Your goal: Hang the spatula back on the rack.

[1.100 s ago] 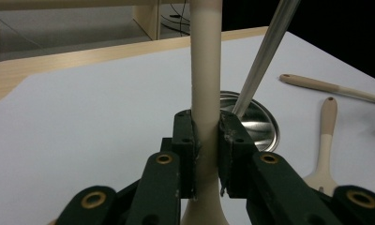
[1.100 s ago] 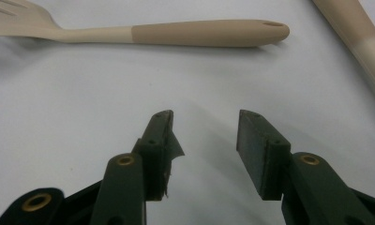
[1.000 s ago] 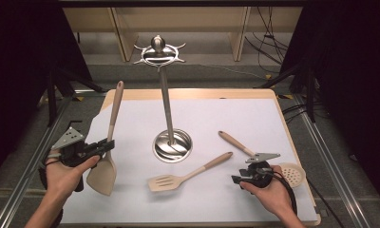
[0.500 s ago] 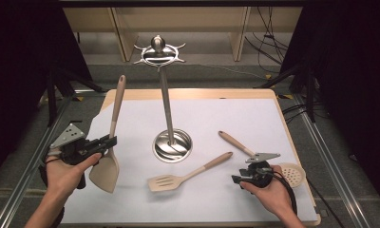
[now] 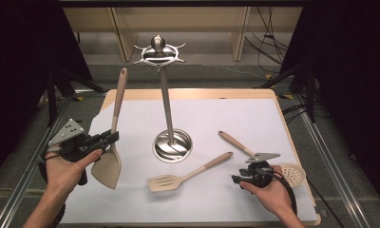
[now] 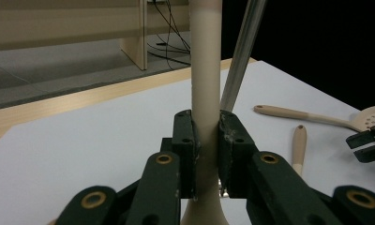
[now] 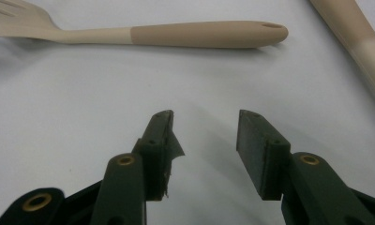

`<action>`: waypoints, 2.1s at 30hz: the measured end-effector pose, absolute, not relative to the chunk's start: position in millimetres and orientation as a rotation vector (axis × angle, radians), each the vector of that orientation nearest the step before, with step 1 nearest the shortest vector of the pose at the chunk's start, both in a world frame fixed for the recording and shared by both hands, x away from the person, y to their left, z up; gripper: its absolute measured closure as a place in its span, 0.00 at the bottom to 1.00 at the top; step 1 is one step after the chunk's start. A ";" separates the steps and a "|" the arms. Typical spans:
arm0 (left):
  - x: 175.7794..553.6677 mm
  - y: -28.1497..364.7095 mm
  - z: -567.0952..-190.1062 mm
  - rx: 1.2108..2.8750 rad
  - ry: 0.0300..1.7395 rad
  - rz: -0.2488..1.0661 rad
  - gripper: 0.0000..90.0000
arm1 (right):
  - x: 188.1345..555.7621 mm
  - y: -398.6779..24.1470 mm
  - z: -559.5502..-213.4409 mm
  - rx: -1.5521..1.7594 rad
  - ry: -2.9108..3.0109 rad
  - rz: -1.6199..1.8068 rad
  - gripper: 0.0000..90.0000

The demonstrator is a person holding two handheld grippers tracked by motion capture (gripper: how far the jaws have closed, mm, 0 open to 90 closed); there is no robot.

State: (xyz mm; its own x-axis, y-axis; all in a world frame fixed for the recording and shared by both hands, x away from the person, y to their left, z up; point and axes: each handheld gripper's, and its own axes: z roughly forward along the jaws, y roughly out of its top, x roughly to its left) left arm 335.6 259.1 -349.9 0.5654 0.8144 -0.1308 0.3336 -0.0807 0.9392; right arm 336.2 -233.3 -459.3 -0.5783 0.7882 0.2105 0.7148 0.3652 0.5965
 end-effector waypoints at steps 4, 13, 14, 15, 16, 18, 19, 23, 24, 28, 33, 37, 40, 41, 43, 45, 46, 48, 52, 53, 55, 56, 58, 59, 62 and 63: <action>335.1 258.2 -346.3 1.655 0.966 0.528 0.87 | 336.1 -233.3 -459.2 1.382 2.502 1.006 0.63; 330.7 256.1 -338.1 1.649 0.935 0.532 0.87 | 336.3 -233.2 -459.3 1.383 2.502 1.003 0.63; 330.0 255.5 -337.0 1.648 0.928 0.533 0.87 | 336.2 -233.1 -459.2 1.382 2.502 1.002 0.63; 329.6 255.3 -336.2 1.649 0.925 0.535 0.87 | 336.2 -233.1 -459.3 1.382 2.502 1.002 0.63; 328.9 254.6 -335.1 1.646 0.922 0.534 0.87 | 336.2 -233.1 -459.3 1.382 2.502 1.002 0.63; 328.0 253.6 -333.4 1.643 0.918 0.535 0.87 | 336.3 -233.2 -459.2 1.384 2.501 1.002 0.63; 327.7 252.9 -332.1 1.643 0.911 0.537 0.87 | 336.3 -233.1 -459.3 1.384 2.497 1.005 0.63; 326.1 252.0 -329.2 1.639 0.902 0.539 0.87 | 336.1 -233.2 -459.3 1.381 2.498 1.004 0.63; 326.1 252.0 -329.2 1.639 0.902 0.539 0.87 | 336.1 -233.2 -459.3 1.382 2.498 1.004 0.63; 324.1 250.8 -326.1 1.643 0.888 0.537 0.87 | 336.2 -233.1 -459.3 1.384 2.497 1.005 0.63; 322.2 249.0 -324.1 1.642 0.875 0.539 0.87 | 336.3 -233.1 -459.4 1.380 2.498 1.003 0.63; 321.5 248.5 -323.4 1.640 0.874 0.539 0.87 | 336.2 -233.0 -459.3 1.381 2.498 1.003 0.63; 320.8 248.1 -322.6 1.639 0.867 0.537 0.87 | 336.2 -233.0 -459.4 1.379 2.498 1.003 0.63; 320.6 247.9 -322.3 1.640 0.865 0.536 0.87 | 336.2 -233.0 -459.4 1.379 2.498 1.003 0.63; 320.1 247.2 -321.8 1.636 0.862 0.536 0.87 | 336.2 -233.0 -459.3 1.379 2.498 1.003 0.63; 320.0 246.9 -321.5 1.641 0.863 0.531 0.87 | 336.2 -233.0 -459.3 1.379 2.497 1.003 0.63; 320.1 247.1 -321.3 1.645 0.861 0.531 0.87 | 336.2 -233.0 -459.3 1.379 2.497 1.003 0.63; 320.1 248.0 -320.7 1.663 0.856 0.534 0.87 | 336.1 -232.8 -459.3 1.380 2.499 1.005 0.63; 320.1 247.8 -319.8 1.661 0.851 0.537 0.87 | 336.1 -232.7 -459.2 1.383 2.498 1.004 0.63; 320.0 247.8 -319.1 1.661 0.846 0.536 0.87 | 336.2 -232.9 -459.4 1.379 2.498 1.004 0.63; 319.6 247.7 -318.6 1.661 0.846 0.536 0.87 | 336.3 -232.9 -459.4 1.380 2.498 1.003 0.63; 319.3 247.6 -318.2 1.661 0.844 0.537 0.87 | 336.3 -232.9 -459.4 1.379 2.499 1.004 0.63; 318.8 247.0 -317.3 1.659 0.838 0.536 0.87 | 336.1 -232.6 -459.2 1.381 2.497 1.006 0.63; 318.5 246.4 -316.9 1.659 0.837 0.535 0.87 | 336.1 -232.6 -459.2 1.382 2.497 1.005 0.63; 318.7 246.0 -316.5 1.666 0.835 0.534 0.87 | 336.1 -232.7 -459.2 1.381 2.497 1.003 0.63; 318.9 245.5 -316.6 1.664 0.836 0.532 0.87 | 336.6 -233.4 -460.0 1.361 2.498 1.001 0.63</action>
State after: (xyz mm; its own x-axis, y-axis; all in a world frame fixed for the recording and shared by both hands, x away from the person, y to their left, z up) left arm 318.9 245.5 -316.6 0.6449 0.7598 -0.0826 0.2469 -0.1048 0.9634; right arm 336.6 -233.4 -460.0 -0.5865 0.7862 0.1945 0.7029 0.3748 0.6045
